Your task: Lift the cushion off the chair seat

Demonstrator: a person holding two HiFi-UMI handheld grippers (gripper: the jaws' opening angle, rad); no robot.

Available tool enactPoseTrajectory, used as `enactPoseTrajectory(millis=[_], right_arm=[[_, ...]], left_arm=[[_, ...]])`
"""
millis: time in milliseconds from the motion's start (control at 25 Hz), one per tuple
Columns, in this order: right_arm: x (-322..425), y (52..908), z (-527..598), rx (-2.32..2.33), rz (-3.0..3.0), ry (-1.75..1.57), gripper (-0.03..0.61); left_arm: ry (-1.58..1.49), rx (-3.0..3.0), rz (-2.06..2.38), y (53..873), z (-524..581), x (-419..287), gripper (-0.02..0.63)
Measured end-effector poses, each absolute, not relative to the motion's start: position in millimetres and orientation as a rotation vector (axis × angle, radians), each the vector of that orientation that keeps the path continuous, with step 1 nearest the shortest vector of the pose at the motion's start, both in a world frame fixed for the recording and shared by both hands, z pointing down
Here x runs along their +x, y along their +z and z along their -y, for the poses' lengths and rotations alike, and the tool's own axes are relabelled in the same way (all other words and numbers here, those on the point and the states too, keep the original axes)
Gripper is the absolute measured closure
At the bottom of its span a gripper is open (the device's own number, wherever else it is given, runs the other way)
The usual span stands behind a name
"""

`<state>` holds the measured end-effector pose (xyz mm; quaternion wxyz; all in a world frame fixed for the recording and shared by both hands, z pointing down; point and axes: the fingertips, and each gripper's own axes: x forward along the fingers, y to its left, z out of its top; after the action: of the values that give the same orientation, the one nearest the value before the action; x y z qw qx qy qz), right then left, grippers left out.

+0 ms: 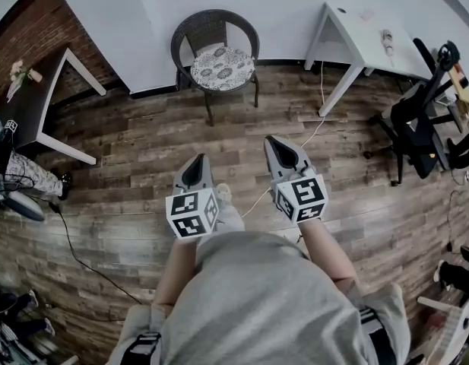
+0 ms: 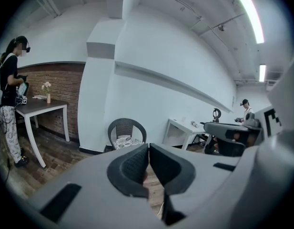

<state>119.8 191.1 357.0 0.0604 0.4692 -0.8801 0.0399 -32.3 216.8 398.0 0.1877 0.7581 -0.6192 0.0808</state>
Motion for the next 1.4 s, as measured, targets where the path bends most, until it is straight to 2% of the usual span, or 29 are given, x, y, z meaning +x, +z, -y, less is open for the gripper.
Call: enactPoseTrajectory(millis=[840,1400], right_arm=[[51.2,345.0,29.0,1.447,2.619,0.107,0.578],[20.3,360.9,126.5,1.485,2.582,0.12,0.578]], left_arm=[[0.239,2.142,1.702,390.6,2.7,-102.8,0.604],[0.262,2.15,1.673,404.2,101.5,-138.7,0.604]])
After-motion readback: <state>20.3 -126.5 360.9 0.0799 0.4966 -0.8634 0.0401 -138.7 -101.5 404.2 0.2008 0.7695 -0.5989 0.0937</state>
